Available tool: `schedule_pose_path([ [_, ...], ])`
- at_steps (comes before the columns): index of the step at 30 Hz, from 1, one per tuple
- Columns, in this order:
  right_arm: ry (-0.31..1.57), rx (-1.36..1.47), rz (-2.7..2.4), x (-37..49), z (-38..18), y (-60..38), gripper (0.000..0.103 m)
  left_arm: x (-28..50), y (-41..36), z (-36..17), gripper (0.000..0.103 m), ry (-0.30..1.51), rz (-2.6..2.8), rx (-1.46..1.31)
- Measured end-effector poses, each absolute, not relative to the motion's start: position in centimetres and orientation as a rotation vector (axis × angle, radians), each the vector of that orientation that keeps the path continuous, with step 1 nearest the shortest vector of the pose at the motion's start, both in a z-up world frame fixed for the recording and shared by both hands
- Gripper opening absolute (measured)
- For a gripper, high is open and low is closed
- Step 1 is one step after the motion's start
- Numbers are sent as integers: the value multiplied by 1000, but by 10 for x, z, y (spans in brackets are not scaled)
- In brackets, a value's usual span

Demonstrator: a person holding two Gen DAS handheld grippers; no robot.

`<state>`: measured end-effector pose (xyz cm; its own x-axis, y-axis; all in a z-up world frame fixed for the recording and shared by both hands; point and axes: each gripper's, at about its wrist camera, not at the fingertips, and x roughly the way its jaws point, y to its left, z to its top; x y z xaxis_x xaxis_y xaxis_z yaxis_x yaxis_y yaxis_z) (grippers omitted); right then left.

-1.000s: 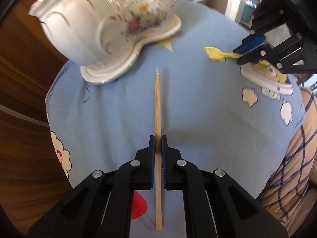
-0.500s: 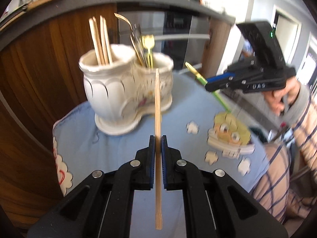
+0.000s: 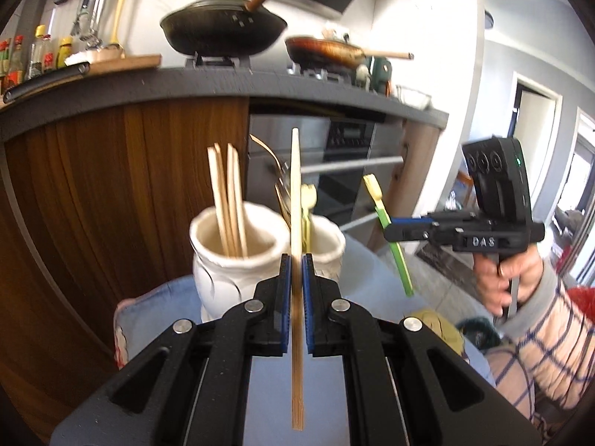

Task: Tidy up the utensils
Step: 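Lift chopstick into ceramic holder with left tool while right tool carries yellow utensil there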

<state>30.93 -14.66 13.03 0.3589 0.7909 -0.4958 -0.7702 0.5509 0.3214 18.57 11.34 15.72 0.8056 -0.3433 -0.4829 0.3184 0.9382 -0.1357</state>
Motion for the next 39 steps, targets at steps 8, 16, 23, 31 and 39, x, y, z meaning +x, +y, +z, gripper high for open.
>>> schedule_pose_path([
  [8, 551, 153, 999, 330, 141, -135, 11, 213, 128, 173, 6, 423, -334, -137],
  [16, 495, 179, 981, 343, 139, -127, 11, 230, 139, 183, 6, 296, -272, -207],
  [23, 423, 209, 961, 344, 144, -122, 11, 223, 147, 194, 6, 104, -226, -270],
  [31, 360, 199, 911, 347, 135, -108, 11, 236, 138, 174, 6, 31, -143, -250],
  [39, 376, 121, 837, 349, 116, -101, 11, 246, 134, 149, 6, 130, -122, -230],
])
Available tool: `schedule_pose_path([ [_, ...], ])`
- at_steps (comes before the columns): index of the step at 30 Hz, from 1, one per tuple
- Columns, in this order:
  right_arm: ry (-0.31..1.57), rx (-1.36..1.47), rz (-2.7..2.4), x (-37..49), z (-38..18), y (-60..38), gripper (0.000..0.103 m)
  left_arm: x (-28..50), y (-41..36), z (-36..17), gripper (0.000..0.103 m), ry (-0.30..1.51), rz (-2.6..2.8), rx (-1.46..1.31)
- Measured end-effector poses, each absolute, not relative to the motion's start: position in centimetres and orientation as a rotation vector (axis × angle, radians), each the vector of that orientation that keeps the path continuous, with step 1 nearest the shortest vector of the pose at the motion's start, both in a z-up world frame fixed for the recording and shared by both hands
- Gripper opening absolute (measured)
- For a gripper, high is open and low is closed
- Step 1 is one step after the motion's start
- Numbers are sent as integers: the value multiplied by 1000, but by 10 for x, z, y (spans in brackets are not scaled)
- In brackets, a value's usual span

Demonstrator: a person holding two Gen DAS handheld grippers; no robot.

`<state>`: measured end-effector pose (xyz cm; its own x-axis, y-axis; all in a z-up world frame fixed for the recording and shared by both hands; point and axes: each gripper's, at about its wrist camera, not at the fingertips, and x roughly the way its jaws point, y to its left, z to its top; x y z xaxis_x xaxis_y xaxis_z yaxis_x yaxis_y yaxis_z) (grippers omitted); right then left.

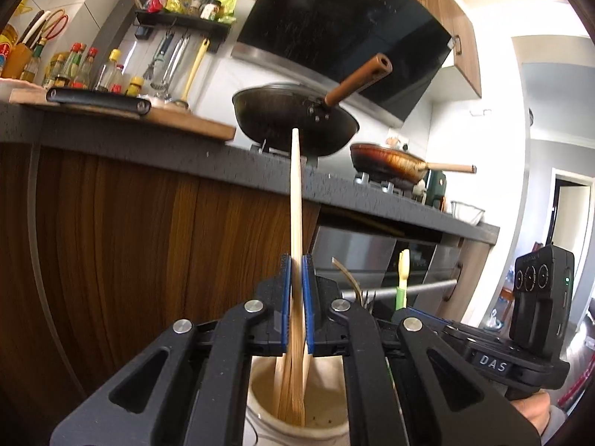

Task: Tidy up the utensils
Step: 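Lift chopstick into ceramic holder with left tool while right tool carries yellow utensil there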

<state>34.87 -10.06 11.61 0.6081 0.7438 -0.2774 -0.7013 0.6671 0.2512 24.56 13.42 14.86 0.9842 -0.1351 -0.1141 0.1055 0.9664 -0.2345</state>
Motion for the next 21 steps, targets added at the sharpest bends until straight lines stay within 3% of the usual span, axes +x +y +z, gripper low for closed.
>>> schedule_pose_path([
  [21, 502, -26, 766, 342, 83, -88, 11, 250, 114, 122, 6, 379, -6, -103],
])
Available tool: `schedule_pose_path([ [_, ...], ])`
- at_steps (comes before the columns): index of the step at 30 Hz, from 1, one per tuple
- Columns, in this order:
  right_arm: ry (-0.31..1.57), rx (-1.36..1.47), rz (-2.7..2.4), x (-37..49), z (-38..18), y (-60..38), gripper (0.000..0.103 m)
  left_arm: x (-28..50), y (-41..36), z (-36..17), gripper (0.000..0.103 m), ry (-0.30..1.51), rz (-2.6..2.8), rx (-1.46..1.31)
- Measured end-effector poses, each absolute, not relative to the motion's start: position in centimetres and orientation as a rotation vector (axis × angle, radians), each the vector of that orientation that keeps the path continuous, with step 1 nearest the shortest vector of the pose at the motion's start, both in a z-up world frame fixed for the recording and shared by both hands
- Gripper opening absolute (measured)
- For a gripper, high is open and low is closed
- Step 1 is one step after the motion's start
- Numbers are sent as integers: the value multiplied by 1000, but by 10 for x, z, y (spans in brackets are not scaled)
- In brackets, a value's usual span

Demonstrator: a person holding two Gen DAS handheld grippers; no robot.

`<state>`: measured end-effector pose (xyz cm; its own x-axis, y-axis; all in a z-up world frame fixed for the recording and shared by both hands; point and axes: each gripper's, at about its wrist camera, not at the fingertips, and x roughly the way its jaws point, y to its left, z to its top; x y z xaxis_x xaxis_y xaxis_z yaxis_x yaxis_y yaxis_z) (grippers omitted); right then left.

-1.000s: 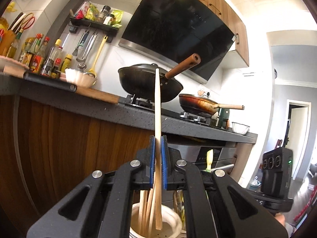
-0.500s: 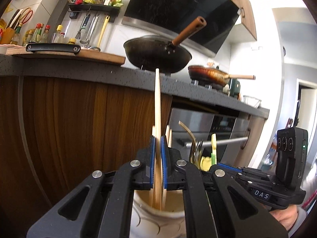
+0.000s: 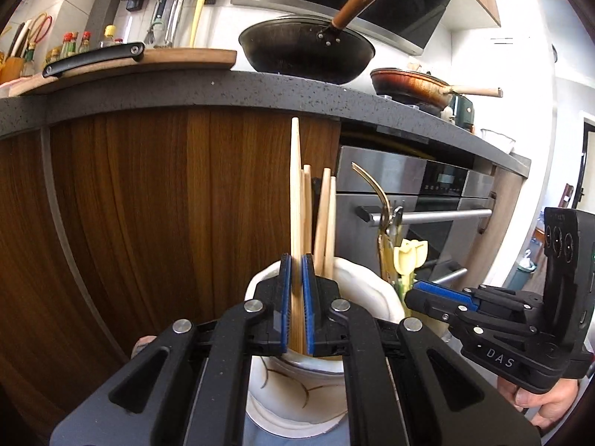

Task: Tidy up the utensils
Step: 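Lift chopstick into ceramic holder with left tool while right tool carries yellow utensil there, then open left tool to release chopstick while right tool releases yellow utensil into holder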

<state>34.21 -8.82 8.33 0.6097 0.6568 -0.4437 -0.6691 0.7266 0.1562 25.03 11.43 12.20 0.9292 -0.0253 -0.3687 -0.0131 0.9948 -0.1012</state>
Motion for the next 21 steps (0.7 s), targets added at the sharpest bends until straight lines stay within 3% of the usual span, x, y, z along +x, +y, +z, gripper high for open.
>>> schedule_pose_path([
  [5, 492, -26, 768, 340, 86, -88, 11, 249, 116, 120, 6, 384, -4, -110],
  [12, 433, -3, 781, 328, 97, -97, 27, 237, 112, 125, 13, 340, -9, -82],
  [15, 388, -3, 772, 320, 103, -101, 33, 230, 113, 129, 28, 310, -12, -82],
  [17, 366, -7, 762, 316, 106, -104, 42, 223, 114, 130, 47, 286, -11, -79],
  [21, 324, -29, 731, 308, 111, -109, 55, 216, 112, 134, 57, 263, 5, -49],
])
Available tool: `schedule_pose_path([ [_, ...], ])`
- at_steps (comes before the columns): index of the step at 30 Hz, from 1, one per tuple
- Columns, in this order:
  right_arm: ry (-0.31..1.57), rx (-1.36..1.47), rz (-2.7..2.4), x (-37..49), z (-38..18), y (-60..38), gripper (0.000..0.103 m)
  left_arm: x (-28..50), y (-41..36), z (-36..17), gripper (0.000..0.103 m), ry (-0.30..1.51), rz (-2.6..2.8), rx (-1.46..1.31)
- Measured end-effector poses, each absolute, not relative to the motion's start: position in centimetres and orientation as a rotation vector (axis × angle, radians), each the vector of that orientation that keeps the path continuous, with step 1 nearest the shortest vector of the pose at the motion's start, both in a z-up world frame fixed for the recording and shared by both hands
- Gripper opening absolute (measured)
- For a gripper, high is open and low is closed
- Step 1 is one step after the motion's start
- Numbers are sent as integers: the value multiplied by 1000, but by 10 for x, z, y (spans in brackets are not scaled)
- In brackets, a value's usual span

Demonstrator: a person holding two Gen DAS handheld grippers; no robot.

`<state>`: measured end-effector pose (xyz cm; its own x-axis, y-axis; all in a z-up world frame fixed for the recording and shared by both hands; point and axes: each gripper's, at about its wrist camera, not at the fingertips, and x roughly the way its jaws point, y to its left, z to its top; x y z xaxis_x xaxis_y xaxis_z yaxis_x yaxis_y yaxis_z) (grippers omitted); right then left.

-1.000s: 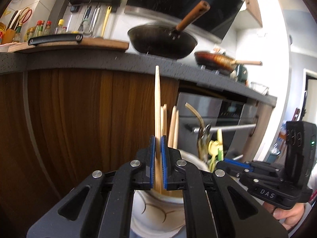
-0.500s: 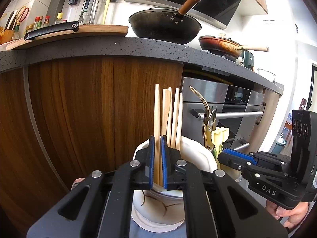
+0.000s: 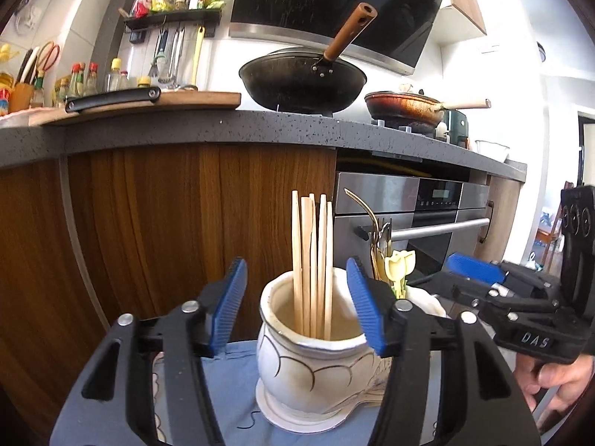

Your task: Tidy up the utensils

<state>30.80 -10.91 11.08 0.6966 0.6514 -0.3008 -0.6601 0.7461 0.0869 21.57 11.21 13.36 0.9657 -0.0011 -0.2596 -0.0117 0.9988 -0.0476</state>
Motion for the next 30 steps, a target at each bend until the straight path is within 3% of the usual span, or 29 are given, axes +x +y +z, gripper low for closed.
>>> schedule_pose_path([
  [6, 288, -17, 700, 298, 113, -120, 71, 199, 120, 138, 75, 228, 27, -77],
  [8, 272, -13, 691, 291, 110, -124, 78, 191, 120, 137, 89, 202, 30, -78],
  [11, 248, -8, 671, 282, 102, -130, 84, 181, 117, 132, 97, 165, 35, -58],
  [14, 242, 4, 660, 276, 93, -134, 90, 169, 114, 120, 97, 136, 29, -60],
  [30, 159, -48, 636, 250, 72, -134, 92, 151, 109, 84, 98, 116, 68, -64],
])
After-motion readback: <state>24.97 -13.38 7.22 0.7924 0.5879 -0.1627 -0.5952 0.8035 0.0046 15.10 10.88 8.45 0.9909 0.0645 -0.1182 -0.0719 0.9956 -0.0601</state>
